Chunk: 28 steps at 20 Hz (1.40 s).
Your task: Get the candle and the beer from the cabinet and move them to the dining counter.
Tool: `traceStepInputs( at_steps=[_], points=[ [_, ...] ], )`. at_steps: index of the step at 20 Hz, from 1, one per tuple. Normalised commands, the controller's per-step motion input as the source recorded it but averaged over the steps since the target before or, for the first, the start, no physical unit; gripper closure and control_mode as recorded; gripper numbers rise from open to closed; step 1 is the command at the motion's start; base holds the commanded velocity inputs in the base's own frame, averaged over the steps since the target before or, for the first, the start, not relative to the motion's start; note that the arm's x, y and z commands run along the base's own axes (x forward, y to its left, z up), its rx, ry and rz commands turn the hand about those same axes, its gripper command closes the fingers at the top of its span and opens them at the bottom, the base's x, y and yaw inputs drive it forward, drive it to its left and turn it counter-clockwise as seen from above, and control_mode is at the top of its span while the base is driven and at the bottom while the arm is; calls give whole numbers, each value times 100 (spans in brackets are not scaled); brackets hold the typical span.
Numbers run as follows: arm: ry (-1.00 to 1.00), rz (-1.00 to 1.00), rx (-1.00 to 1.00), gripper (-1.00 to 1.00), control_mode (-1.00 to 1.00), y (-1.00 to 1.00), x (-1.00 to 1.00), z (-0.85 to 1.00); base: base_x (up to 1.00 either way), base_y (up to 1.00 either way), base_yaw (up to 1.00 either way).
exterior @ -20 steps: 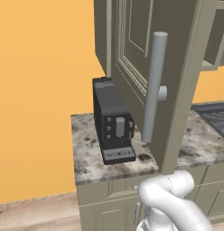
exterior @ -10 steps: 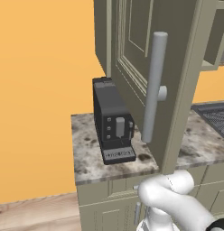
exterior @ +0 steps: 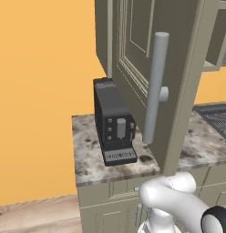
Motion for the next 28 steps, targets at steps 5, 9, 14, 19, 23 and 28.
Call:
traceStepInputs(
  at_steps=[5, 9, 14, 19, 23, 28],
  points=[
    [8, -30, -6, -100, -100, -22, 42, 11, 0, 0, 0],
    [9, -17, 0, -100, -100, -33, 41, 11, 0, 0, 0],
    [0, -23, -7, -100, -100, 0, 30, 0, 0, 0, 0],
    [0, -21, -5, -100, -100, 1, 38, 0, 0, 0, 0],
    [-1, -1, -3, -100, -100, 13, 33, -1, 0, 0, 0],
    [-5, 0, -1, -100, -100, 14, 32, -11, 0, 0, 0]
  ],
)
